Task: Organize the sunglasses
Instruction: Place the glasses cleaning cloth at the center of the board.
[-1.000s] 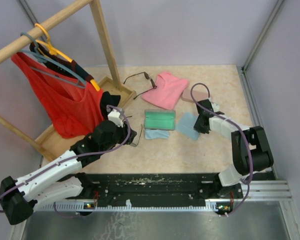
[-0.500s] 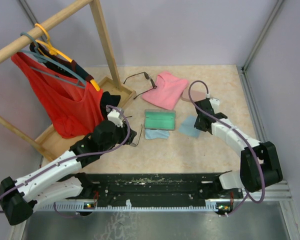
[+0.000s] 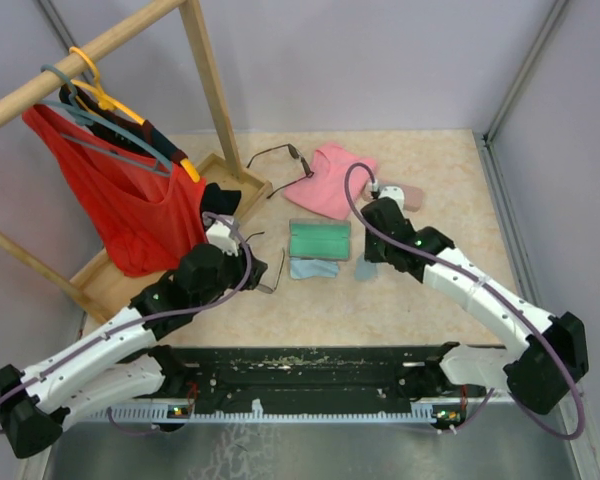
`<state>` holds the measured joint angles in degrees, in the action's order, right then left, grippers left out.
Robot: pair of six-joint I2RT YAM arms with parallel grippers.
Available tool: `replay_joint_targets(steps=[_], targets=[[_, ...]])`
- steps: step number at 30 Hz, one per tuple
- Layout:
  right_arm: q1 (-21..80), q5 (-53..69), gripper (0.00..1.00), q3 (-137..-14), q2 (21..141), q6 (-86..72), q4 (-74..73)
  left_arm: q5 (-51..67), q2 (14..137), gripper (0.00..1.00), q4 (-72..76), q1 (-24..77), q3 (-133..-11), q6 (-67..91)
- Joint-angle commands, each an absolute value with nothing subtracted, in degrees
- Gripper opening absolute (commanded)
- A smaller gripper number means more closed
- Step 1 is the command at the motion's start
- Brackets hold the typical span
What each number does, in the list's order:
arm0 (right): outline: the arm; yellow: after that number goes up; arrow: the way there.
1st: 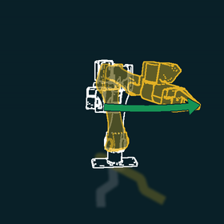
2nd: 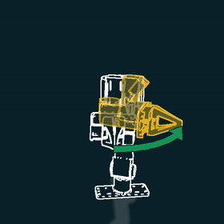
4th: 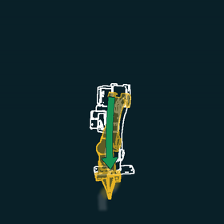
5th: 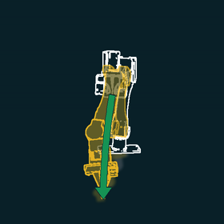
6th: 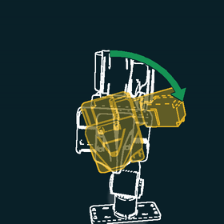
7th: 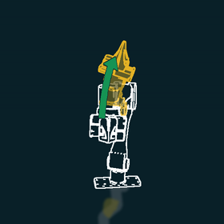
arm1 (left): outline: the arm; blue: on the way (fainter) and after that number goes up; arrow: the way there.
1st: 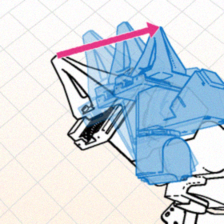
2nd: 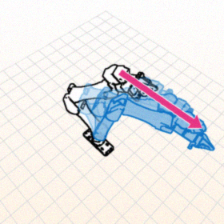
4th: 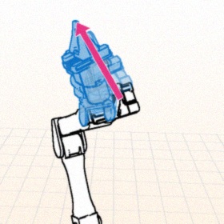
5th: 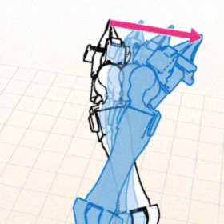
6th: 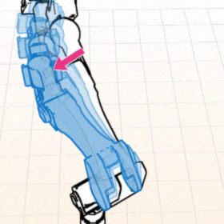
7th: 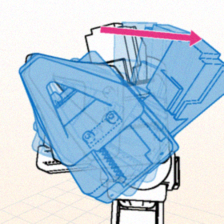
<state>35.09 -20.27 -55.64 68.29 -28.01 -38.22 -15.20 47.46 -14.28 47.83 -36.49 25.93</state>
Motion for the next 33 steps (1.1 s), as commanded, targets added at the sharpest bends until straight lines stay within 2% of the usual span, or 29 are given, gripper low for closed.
replay_joint_targets(steps=[1,9,13,18,22,28,33], targets=[[41.0,-14.3,0.0,-61.1,66.2,-25.0,-40.7,-17.0,45.0,0.51,-16.3,47.6,-37.6,27.0],[49.9,-0.9,0.0,-64.0,71.4,-23.5,-32.2,-19.9,40.7,0.51,-19.5,47.6,-37.2,28.5],[50.5,1.9,0.0,-59.4,71.9,-25.1,-25.9,-20.7,39.4,0.51,-20.9,47.6,-37.3,29.0],[50.7,-1.5,0.0,-47.4,72.1,-28.2,-26.9,-20.2,38.8,0.51,-21.5,47.6,-36.5,29.6],[50.6,-8.3,0.0,-43.3,73.9,-33.2,-32.6,-18.5,39.9,0.51,-20.8,47.6,-35.4,30.0],[50.7,-15.3,0.14,-43.1,73.9,-37.5,-35.9,-13.4,43.3,0.5,-18.9,47.6,-35.1,29.3],[50.7,-15.9,0.22,-42.9,74.2,-38.9,-37.6,-9.2,45.8,0.5,-16.8,47.6,-33.8,30.1]])
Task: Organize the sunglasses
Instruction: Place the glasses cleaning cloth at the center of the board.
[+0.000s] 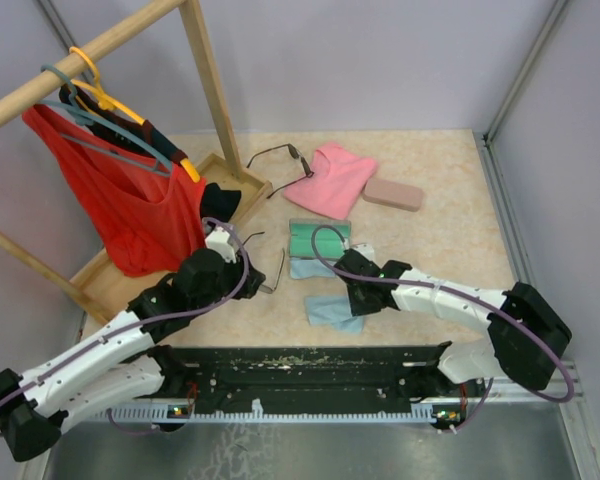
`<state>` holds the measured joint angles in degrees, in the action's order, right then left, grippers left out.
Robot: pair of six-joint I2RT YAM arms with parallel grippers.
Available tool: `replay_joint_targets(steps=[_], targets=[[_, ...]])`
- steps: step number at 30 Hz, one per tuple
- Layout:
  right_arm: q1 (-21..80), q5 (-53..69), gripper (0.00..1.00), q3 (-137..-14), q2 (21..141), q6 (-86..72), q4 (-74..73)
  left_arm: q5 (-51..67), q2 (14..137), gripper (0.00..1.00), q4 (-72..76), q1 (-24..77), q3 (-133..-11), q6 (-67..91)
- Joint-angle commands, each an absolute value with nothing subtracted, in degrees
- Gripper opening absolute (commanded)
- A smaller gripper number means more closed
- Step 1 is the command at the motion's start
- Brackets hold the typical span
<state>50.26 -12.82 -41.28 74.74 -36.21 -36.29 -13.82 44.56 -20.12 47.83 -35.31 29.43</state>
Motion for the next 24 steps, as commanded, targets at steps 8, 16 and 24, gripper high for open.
replay_joint_targets(steps=[8,16,24], targets=[[49.7,-18.1,0.52,-42.4,68.2,-40.1,-35.7,-4.1,53.1,0.47,-8.3,50.8,-31.2,33.4],[41.6,-13.9,0.52,-38.2,62.1,-37.3,-28.2,-10.4,67.3,0.42,-5.5,59.2,-35.6,37.7],[39.5,-15.7,0.52,-34.3,55.4,-39.8,-25.7,-13.1,77.9,0.39,-4.6,60.0,-40.8,39.8]])
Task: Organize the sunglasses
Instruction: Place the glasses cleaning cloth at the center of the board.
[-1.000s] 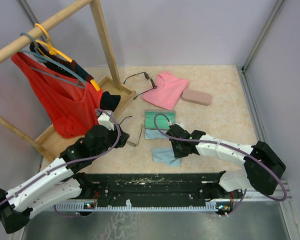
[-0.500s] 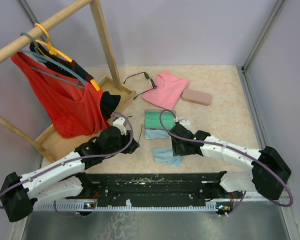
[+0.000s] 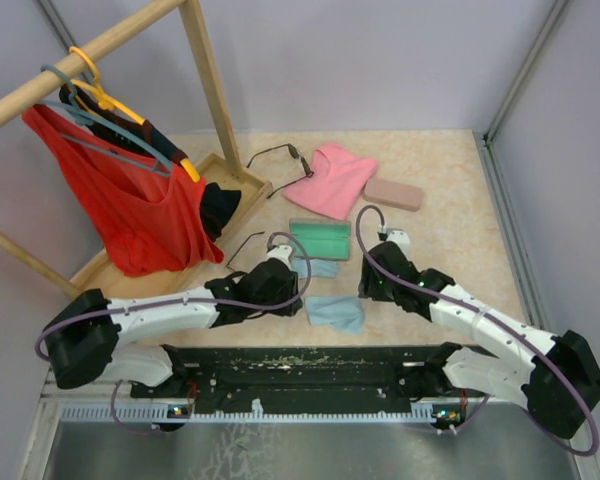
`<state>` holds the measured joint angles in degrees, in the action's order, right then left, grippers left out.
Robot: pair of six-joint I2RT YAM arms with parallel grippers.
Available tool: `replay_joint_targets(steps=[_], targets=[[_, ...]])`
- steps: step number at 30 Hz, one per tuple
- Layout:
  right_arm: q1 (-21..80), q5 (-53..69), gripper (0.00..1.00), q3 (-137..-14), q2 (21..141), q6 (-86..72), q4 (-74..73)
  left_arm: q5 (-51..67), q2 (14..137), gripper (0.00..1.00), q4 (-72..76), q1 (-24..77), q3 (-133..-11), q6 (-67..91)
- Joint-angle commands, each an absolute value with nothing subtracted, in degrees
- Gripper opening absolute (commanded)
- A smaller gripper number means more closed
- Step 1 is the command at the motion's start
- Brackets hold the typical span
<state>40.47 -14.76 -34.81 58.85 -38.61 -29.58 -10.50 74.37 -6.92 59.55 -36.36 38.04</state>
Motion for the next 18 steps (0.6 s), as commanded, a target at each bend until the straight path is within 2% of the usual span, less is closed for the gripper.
replay_joint_targets(steps=[1,7,11,18], targets=[[39.4,-16.0,0.52,-33.9,54.8,-39.9,-25.5,-13.5,79.5,0.39,-5.1,60.0,-42.0,39.7],[39.3,-17.6,0.52,-32.2,50.2,-41.0,-25.5,-16.0,87.3,0.41,-9.8,60.1,-48.3,39.0],[39.3,-17.1,0.52,-31.4,47.9,-41.4,-25.0,-16.5,89.7,0.48,-11.4,60.2,-50.2,38.5],[39.3,-15.9,0.52,-30.1,47.4,-41.5,-23.9,-18.0,91.9,0.52,-14.6,61.4,-51.6,38.2]])
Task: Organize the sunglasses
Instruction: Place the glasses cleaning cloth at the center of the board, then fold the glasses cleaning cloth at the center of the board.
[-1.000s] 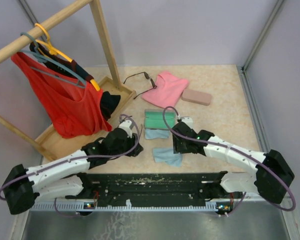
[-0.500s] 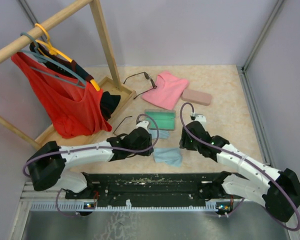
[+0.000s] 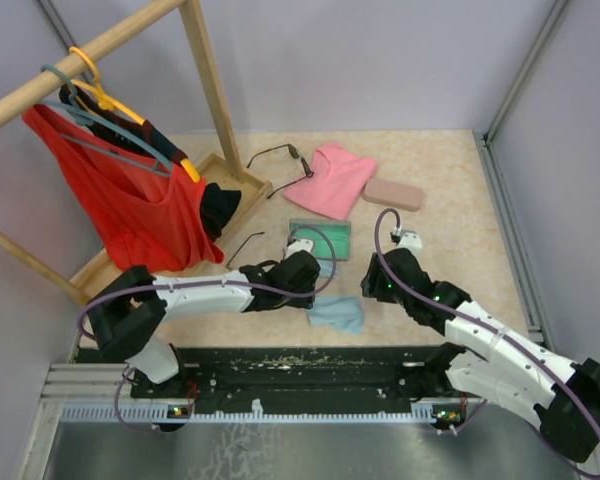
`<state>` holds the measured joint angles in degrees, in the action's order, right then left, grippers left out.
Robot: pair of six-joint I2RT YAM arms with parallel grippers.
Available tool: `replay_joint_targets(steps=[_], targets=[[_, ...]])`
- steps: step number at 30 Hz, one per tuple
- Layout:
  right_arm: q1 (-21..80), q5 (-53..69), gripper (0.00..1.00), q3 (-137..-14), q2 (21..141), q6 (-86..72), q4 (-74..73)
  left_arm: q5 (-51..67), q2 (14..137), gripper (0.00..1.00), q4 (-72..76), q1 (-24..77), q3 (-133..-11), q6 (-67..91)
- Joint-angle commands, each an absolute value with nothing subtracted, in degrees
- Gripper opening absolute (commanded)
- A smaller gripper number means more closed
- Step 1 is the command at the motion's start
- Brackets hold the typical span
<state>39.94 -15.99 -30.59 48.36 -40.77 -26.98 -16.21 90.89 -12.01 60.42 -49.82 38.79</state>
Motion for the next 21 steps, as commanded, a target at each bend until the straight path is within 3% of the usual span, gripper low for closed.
replay_joint_targets(steps=[1,21], targets=[[39.3,-15.8,0.52,-30.0,47.4,-41.6,-23.7,-18.0,92.4,0.52,-14.8,61.7,-51.7,38.2],[39.3,-15.8,0.52,-29.2,46.5,-40.9,-23.9,-22.5,101.1,0.46,-20.3,64.7,-55.6,39.4]])
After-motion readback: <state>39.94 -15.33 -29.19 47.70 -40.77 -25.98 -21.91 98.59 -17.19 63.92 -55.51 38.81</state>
